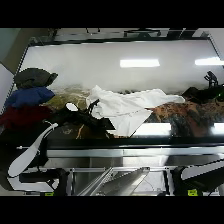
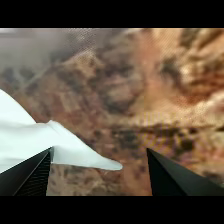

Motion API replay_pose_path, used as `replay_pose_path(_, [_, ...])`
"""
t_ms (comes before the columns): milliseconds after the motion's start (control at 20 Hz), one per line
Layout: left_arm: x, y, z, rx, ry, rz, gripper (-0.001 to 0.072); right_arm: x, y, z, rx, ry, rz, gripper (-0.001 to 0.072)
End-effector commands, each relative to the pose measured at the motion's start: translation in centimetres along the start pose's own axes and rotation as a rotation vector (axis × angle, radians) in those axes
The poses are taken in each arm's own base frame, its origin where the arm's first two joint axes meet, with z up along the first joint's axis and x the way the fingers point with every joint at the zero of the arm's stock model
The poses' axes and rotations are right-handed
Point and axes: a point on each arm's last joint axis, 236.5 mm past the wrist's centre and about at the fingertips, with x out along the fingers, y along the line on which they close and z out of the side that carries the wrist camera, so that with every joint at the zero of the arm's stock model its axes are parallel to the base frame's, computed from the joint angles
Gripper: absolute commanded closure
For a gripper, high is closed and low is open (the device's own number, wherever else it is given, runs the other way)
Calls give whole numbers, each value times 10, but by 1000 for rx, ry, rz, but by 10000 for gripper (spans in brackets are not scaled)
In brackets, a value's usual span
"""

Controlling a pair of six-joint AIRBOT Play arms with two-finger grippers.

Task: Fold the shirts.

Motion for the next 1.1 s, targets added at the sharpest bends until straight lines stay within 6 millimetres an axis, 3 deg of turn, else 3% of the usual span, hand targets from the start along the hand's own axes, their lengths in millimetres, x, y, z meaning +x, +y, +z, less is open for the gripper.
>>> replay_pose_path(0, [32,2,-15,-18,6,62,15,3,-1,-5,-20,23,10,72])
replay_pose_path(150, [43,3,-4,-15,-62,107,16,3,1,-4,-31,20,16,72])
replay_pose_path(300, [39,4,26,1,-175,135,39,5,2,-5,-33,24,17,71])
replay_pose_path(350, [36,2,34,13,-203,140,203,7,4,-7,-35,32,22,71])
replay_pose_path(400, [36,0,40,19,-216,141,278,12,6,-10,-37,46,28,72])
replay_pose_path(500, [41,0,47,17,-199,137,287,26,15,-20,-54,98,48,73])
replay_pose_path(550, [47,-2,45,18,-166,130,423,33,20,-27,-68,128,60,77])
replay_pose_path(600, [52,-5,44,22,-130,117,688,38,28,-33,-91,157,74,78])
replay_pose_path(650, [54,-9,45,33,-108,106,688,42,35,-37,-105,173,80,80])
replay_pose_path(700, [54,-17,48,48,-95,92,688,43,45,-39,-122,182,99,164])
replay_pose_path(750, [51,-26,52,76,-95,80,688,41,60,-41,-152,187,149,418])
replay_pose_path(800, [45,-35,58,101,-105,70,687,37,76,-41,-164,184,211,573])
replay_pose_path(850, [37,-45,65,131,-122,60,687,31,94,-39,-148,174,282,655])
replay_pose_path(950, [9,-66,82,174,-184,30,687,2,133,-29,-145,138,447,691])
replay_pose_path(1050, [-41,-91,97,229,-279,-3,687,-39,166,-12,-168,53,584,692])
